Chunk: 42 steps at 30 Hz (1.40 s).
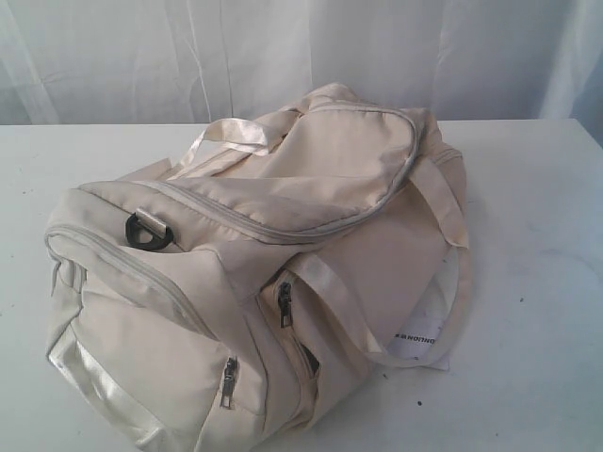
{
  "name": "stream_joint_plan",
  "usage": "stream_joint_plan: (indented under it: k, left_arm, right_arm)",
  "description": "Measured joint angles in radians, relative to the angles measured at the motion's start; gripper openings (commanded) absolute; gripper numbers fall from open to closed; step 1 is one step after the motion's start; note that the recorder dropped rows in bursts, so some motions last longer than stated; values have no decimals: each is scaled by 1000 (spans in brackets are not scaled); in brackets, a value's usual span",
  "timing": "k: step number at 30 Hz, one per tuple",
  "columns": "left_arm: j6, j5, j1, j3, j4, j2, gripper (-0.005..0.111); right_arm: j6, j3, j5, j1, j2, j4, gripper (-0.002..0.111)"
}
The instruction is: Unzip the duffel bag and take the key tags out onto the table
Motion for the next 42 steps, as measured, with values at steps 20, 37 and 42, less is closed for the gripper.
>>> stream_joint_plan:
  k: [20, 37, 42]
  left_arm:
    - [-199, 577, 0, -257, -9, 163, 0]
    - [-1423, 255, 0, -375, 1076, 643, 8]
    - [-1640, 99, 0, -375, 1285, 670, 44]
  right_arm:
    - [641, -278, -211, 0, 58, -142, 0]
    - [396, -781, 199, 115, 930, -214, 0]
    - [392, -781, 143, 226, 1033, -207, 0]
